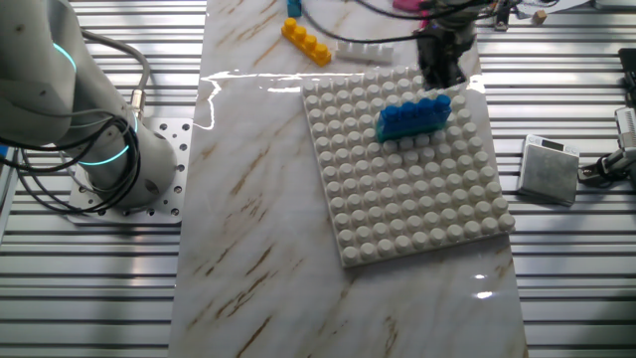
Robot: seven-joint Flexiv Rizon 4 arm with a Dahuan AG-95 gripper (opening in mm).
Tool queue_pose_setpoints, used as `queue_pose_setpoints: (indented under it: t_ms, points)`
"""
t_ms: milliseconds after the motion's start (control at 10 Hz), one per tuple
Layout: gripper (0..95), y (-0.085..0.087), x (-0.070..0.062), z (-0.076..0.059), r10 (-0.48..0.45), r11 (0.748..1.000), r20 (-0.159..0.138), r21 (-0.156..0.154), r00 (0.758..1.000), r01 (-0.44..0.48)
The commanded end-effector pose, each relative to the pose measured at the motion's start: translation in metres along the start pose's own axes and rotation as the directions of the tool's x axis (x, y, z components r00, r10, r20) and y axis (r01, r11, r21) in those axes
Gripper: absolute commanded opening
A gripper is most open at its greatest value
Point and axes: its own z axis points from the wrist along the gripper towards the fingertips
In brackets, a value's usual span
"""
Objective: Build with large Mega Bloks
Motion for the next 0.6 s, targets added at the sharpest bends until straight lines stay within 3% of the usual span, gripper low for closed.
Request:
queue_pose_setpoints:
  t_ms: [100,600]
  points:
    - [0.0,-0.001,-0.003,0.002,-0.006,1.000,0.005,0.002,1.000,0.006]
    - [0.0,-0.002,-0.014,0.021,-0.015,1.000,0.010,0.018,1.000,0.015]
